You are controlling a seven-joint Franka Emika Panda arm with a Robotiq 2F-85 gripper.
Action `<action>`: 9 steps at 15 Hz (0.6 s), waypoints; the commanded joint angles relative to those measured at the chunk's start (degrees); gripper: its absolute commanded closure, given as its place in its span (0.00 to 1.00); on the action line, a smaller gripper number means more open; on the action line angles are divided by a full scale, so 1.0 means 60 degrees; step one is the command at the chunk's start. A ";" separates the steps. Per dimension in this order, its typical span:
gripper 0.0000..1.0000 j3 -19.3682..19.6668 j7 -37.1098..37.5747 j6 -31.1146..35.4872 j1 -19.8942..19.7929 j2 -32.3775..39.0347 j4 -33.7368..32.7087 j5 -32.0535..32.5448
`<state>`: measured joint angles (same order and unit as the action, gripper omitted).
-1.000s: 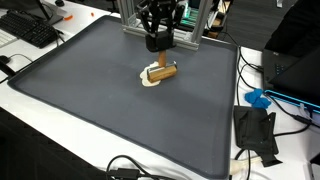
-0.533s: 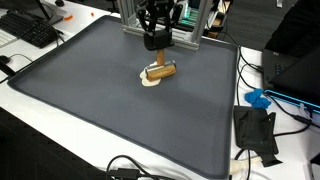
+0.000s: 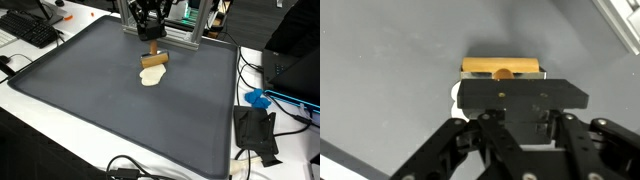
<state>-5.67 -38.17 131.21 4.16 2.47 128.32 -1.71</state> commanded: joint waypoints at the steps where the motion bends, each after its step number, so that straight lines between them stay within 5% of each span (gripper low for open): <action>1: 0.78 0.0045 0.0982 0.0032 -0.0003 -0.0150 0.0378 -0.0159; 9: 0.78 0.0028 0.4000 0.0972 0.0055 -0.0087 0.0465 -0.0543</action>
<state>-5.52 -20.16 133.72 4.10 2.35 129.18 -4.63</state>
